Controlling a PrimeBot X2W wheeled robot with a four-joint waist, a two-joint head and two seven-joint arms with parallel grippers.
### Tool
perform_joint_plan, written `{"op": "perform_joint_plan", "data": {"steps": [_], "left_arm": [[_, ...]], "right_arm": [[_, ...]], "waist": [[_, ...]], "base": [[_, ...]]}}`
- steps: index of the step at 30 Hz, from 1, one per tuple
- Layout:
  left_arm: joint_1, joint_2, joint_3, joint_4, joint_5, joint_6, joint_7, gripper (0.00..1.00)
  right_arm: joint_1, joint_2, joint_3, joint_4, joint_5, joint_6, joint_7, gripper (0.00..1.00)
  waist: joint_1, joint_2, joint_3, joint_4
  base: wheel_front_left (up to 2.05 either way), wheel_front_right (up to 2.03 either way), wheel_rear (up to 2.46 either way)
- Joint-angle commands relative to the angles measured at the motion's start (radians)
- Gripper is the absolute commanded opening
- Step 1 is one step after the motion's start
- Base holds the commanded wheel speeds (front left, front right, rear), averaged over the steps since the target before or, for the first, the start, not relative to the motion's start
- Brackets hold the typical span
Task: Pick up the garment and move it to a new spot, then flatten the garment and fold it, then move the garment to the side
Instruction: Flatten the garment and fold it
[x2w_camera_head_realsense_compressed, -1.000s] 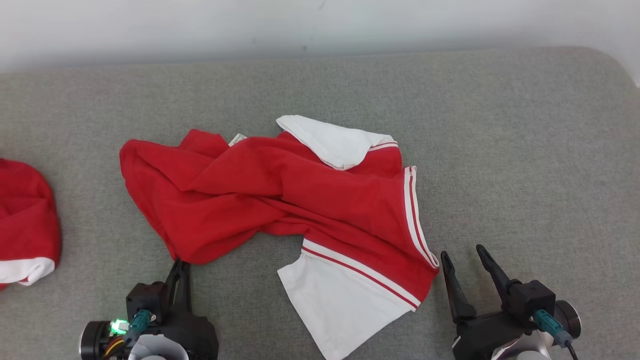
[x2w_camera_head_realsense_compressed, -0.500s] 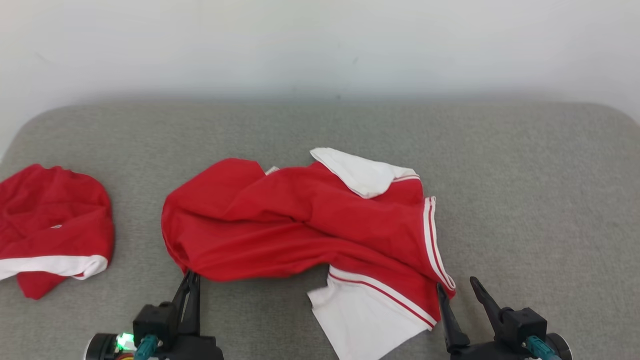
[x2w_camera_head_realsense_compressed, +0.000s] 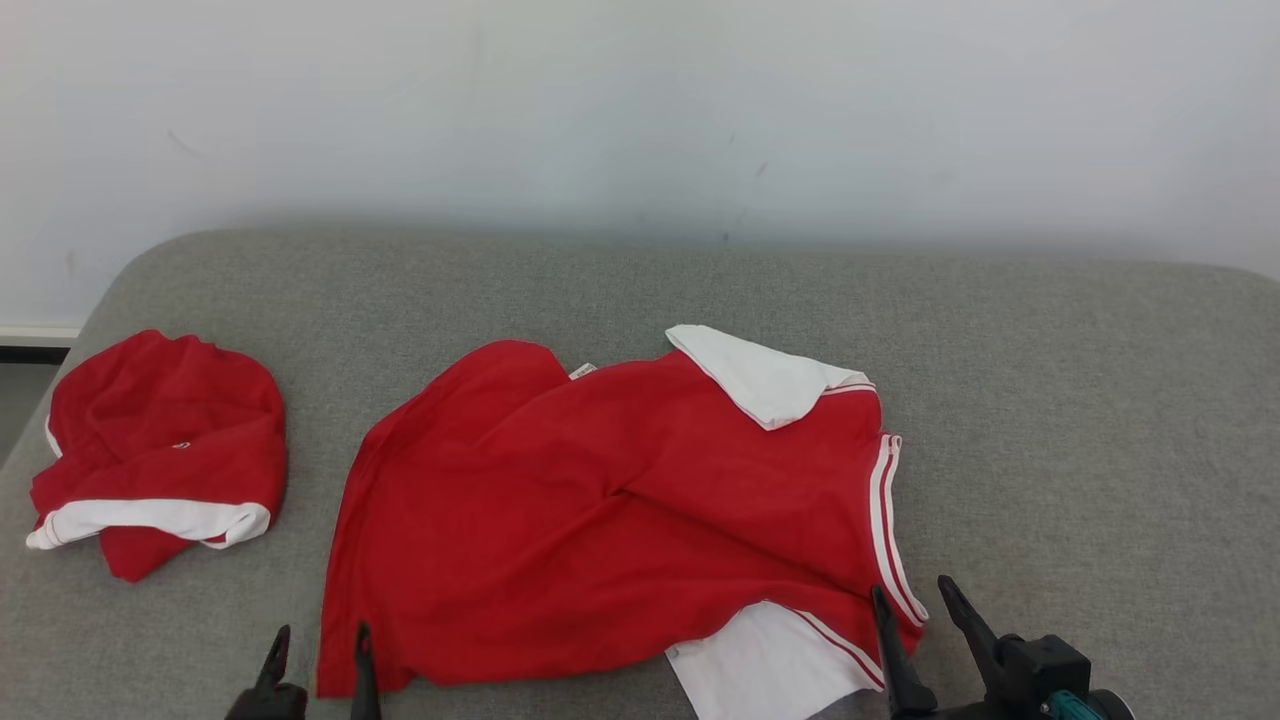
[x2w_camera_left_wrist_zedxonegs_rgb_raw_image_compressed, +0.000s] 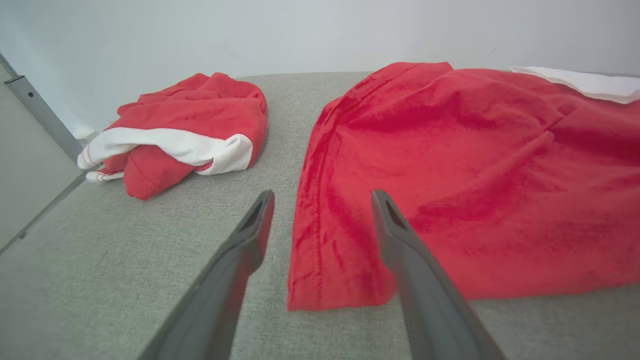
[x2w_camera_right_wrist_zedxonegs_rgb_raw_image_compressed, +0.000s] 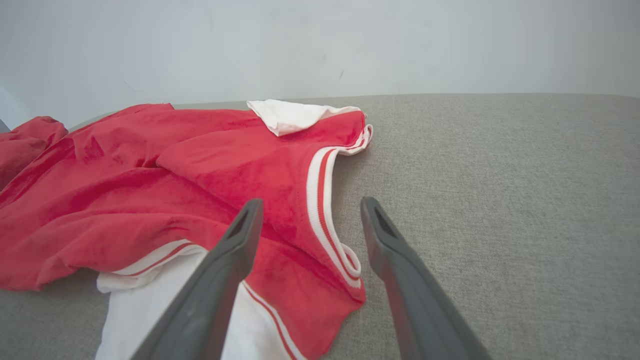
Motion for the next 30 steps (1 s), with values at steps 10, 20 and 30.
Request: {"op": "perform_joint_plan", "data": {"steps": [10, 20, 30], "left_arm": [[-0.025, 0.015, 0.045, 0.000, -0.013, 0.012, -0.003, 1.00], [-0.060, -0.006, 0.004, -0.019, -0.015, 0.004, -0.003, 1.00], [-0.079, -0.013, -0.041, -0.037, -0.034, 0.011, -0.003, 1.00]], "right_arm": [[-0.010, 0.002, 0.000, -0.008, 0.000, -0.002, 0.000, 1.00], [-0.031, -0.010, 0.007, -0.015, 0.005, -0.002, 0.000, 1.00], [-0.065, -0.024, 0.030, 0.008, 0.013, -0.002, 0.000, 0.96]], "waist": [[0.0001, 0.0001, 0.021, -0.013], [0.0001, 0.0001, 0.077, -0.040], [0.0001, 0.0001, 0.111, -0.018]], "base": [[0.00, 0.00, 0.00], [0.00, 0.00, 0.00], [0.00, 0.00, 0.00]]}}
